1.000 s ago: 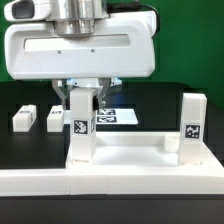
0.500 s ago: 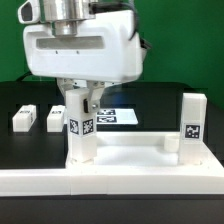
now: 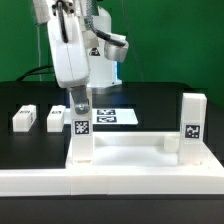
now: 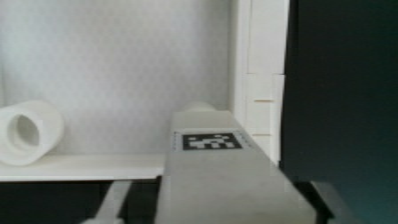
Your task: Assemble desk
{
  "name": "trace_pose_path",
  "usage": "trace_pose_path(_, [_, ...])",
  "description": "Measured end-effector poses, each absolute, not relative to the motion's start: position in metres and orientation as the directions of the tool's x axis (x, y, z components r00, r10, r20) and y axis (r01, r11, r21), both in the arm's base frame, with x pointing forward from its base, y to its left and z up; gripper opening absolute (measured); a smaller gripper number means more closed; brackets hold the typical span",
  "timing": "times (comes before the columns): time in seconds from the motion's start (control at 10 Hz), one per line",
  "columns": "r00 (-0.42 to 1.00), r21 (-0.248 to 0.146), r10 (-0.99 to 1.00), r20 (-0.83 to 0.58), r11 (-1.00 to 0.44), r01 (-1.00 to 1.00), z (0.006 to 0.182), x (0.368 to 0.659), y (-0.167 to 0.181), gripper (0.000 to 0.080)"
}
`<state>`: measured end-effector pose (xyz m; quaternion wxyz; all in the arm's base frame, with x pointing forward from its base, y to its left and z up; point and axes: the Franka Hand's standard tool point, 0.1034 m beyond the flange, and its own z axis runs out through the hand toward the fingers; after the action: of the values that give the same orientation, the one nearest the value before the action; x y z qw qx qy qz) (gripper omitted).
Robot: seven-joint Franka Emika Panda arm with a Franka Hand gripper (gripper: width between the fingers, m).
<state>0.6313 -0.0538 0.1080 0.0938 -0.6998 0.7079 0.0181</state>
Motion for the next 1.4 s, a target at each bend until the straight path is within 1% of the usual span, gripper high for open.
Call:
trace_pose_path(0.1, [0.11, -0.109, -0.984, -0.138, -0.095, -0.989, 0.1076, 0.6298, -0.0536, 0.0419])
trace_pose_path(0.2, [0.299, -0.093, -0.949, -0.1, -0.29, -0.953, 0.1073, 0.6266, -0.0521, 0.0552])
trace_pose_path(0.3, [0.451, -0.102, -0.889, -0.079, -0.443, -0.891, 0.1081, 0.6273, -0.0518, 0.0552])
trace_pose_path(0.4, [0.578, -0.111, -0.814, -0.067, -0.569, -0.815, 0.1073, 0.6264, -0.0496, 0.0631])
trace_pose_path(0.5, [0.674, -0.118, -0.737, -0.053, -0.666, -0.737, 0.1049, 0.6235, -0.0483, 0.0644])
trace_pose_path(0.6, [0.69, -0.118, -0.723, -0.05, -0.681, -0.722, 0.1045, 0.6232, -0.049, 0.0644])
trace_pose_path(0.8, [0.793, -0.123, -0.609, -0.031, -0.785, -0.608, 0.1044, 0.623, -0.0499, 0.0649])
trace_pose_path(0.9, [0.866, -0.104, -0.5, -0.01, -0.861, -0.498, 0.1048, 0.6234, -0.0508, 0.0649])
trace_pose_path(1.0, [0.95, -0.065, -0.312, 0.015, -0.948, -0.31, 0.1075, 0.6265, -0.0509, 0.0649])
trace_pose_path(1.1, [0.983, -0.064, -0.181, 0.028, -0.982, -0.179, 0.11, 0.6291, -0.0532, 0.0649])
trace_pose_path(1.2, [0.991, -0.062, -0.131, 0.032, -0.99, -0.129, 0.1102, 0.629, -0.0562, 0.0625])
trace_pose_path(1.3, [0.99, -0.062, -0.134, 0.031, -0.989, -0.132, 0.1096, 0.6285, -0.0556, 0.0625])
trace_pose_path(1.4, [0.986, -0.063, -0.166, 0.029, -0.984, -0.164, 0.1096, 0.6285, -0.0554, 0.0456])
